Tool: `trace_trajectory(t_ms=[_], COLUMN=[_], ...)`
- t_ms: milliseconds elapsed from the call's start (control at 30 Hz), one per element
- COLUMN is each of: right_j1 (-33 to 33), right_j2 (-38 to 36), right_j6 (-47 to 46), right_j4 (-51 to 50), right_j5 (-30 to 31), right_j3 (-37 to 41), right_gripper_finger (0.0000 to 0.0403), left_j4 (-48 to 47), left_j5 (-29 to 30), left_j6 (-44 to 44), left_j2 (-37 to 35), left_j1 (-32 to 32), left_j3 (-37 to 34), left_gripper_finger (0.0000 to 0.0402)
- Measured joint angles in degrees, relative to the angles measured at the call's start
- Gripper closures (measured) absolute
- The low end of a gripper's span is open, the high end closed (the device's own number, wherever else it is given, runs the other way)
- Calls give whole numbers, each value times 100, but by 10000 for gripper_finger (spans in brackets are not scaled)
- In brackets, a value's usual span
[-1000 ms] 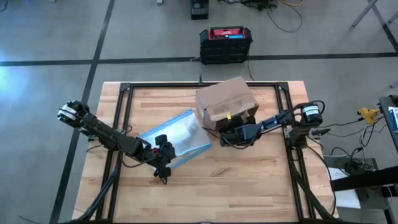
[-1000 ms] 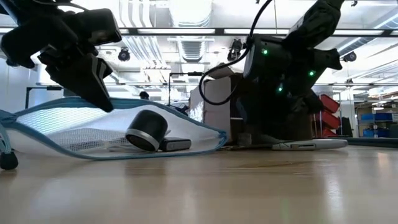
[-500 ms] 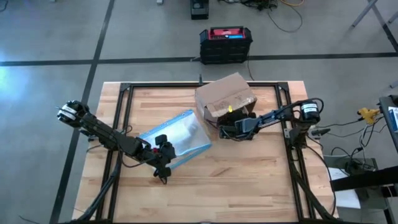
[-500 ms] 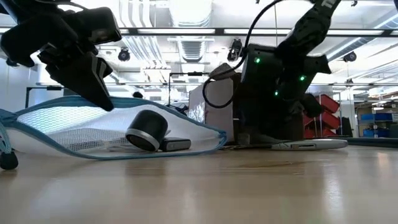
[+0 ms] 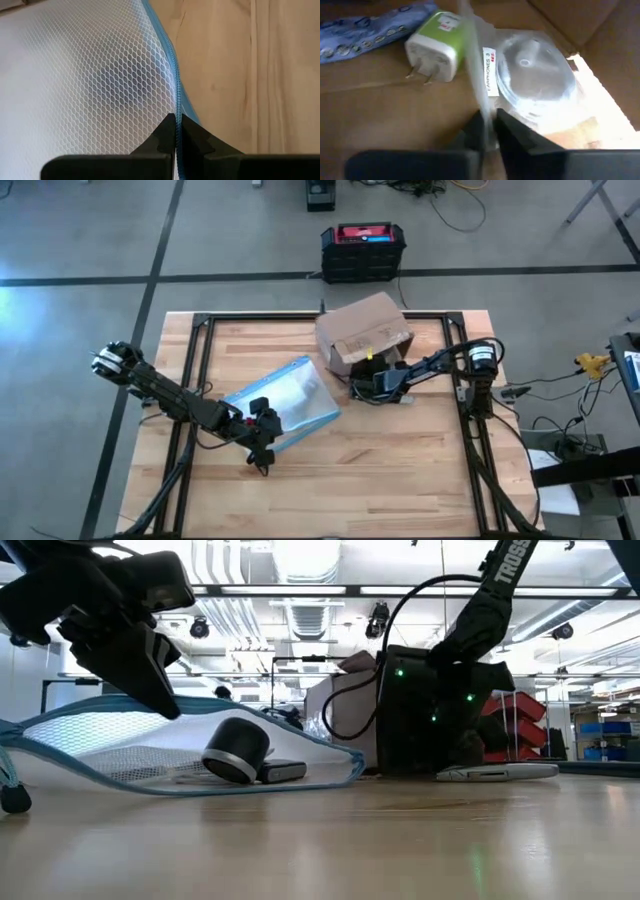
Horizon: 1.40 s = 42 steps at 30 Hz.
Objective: Unpack boxes
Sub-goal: Put the transparent earphone pouch bag into the zip bag
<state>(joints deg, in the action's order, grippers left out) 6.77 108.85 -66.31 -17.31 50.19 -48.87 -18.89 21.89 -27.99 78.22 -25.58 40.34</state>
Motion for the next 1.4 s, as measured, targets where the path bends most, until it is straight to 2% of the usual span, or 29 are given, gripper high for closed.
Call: trace_trajectory(t_ms=[67,233,367,700,867,1100,1267,1400], right_j1=[-26,-269,-699,-1522,-2046,-3056,-3313,-3314], right_j2=[-53,-345,-727,-1337,-1561,-1733,-1728,-1722], right_j6=[187,307,366,490,1139,2157,2686,3546], right_j4=[-40,-166,-221,-364,-343,140,778,1429], right_j5=[-23,-314,-674,-924,-1484,-1461,-1424,-1433], right_j3=[8,32,36,33,18,16,-66,-298], right_gripper_finger=[392,401,402,403,403,403,403,403], left_j4=[1,-3,-17,-36,-46,339,517,1097], left_j5=[-4,-7,-7,-4,-3,133,142,175], left_j6=[0,11,24,46,45,70,49,166], left_j2=[0,0,-4,-11,-26,-35,-35,-35], left_j1=[0,0,0,0,0,101,166,209], left_j3=[0,0,0,0,0,0,0,0], left_gripper_finger=[401,401,401,401,401,401,401,401])
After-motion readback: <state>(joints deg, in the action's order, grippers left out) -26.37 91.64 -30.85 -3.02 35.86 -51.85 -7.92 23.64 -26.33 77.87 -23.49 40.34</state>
